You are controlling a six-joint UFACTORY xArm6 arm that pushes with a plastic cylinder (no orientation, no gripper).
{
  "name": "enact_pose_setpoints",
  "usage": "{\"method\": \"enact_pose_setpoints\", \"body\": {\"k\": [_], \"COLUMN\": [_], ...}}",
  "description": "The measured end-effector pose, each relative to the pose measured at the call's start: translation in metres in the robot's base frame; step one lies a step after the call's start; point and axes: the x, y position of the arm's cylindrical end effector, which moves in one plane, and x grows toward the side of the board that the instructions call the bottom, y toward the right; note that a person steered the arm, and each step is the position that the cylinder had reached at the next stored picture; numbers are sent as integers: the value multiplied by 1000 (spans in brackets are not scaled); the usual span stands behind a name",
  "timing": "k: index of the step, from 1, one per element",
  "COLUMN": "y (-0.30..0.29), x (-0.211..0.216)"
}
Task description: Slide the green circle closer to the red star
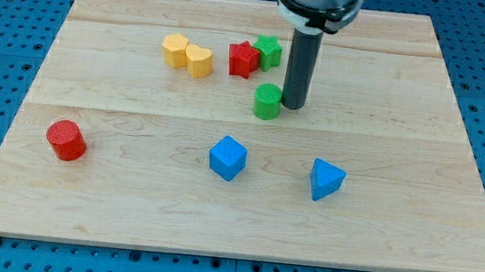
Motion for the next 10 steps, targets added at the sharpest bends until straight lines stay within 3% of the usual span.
{"method": "enact_pose_setpoints", "body": {"k": [3,10], "y": [-9,-32], "x": [51,-1]}}
